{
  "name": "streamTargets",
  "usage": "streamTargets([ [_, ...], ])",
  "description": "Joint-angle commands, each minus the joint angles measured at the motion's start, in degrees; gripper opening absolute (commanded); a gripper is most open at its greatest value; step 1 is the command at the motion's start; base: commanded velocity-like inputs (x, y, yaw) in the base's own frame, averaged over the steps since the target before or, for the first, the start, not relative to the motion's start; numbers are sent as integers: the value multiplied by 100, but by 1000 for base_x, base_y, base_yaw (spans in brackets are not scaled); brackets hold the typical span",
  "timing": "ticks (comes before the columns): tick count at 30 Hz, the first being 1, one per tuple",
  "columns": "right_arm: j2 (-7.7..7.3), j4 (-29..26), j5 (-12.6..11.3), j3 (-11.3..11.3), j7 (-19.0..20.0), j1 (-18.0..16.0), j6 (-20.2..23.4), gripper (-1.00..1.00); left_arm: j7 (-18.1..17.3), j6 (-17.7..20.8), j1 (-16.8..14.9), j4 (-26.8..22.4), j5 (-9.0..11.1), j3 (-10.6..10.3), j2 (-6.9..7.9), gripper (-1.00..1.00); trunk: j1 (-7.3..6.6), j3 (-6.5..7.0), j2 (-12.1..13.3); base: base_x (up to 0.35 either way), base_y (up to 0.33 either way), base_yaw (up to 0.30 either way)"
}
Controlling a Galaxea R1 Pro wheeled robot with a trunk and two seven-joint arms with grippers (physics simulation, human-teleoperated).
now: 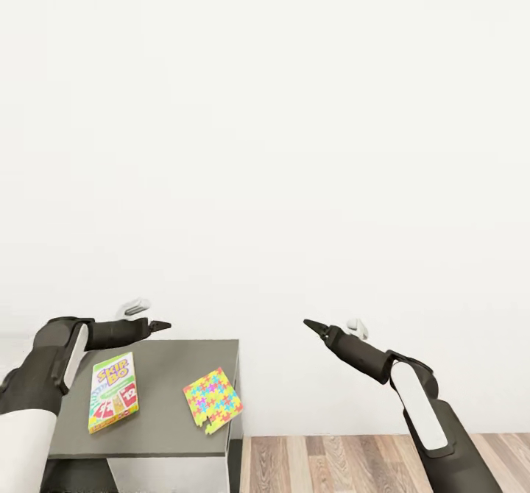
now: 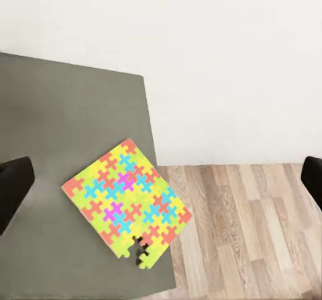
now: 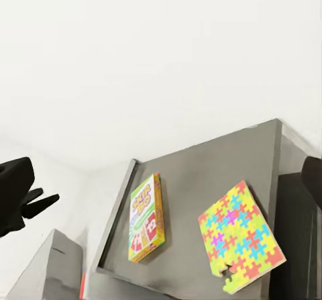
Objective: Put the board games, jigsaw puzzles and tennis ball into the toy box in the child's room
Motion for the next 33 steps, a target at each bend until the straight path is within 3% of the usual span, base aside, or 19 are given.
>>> streamTargets([
  [1, 2, 0, 64, -11, 27, -2, 26, 100, 342, 20, -5, 1, -14, 9, -120, 100, 2, -3, -5, 0, 0, 74],
  [4, 2, 11, 115, -12, 23, -1, 22, 100, 977, -9, -6, 24, -9, -3, -382, 100, 2, -3, -5, 0, 0, 37],
  [6, 1, 59, 127, -12, 19, 1, 21, 100, 1175, -17, -6, 36, -9, -43, -517, 100, 2, -3, -5, 0, 0, 16],
  [10, -1, 365, 141, -8, -2, 4, 27, 100, 1342, -58, 0, 60, -14, -438, -657, 100, 2, -3, -5, 0, 0, 5],
  [14, -3, 649, 144, -5, -218, -47, 56, 100, 1380, -282, 2, 87, -4, -708, -679, 100, 2, -3, -5, 0, 0, 1],
  [22, 5, 829, 115, -4, -1071, -93, 80, 100, 1395, -437, -1, 297, -16, -812, -684, 100, 2, -3, -5, 0, 0, 0],
  [33, 1, 794, 126, -4, -1136, -92, 65, 100, 1396, -450, -6, 320, -21, -809, -634, 100, 2, -3, -5, 0, 0, 0],
])
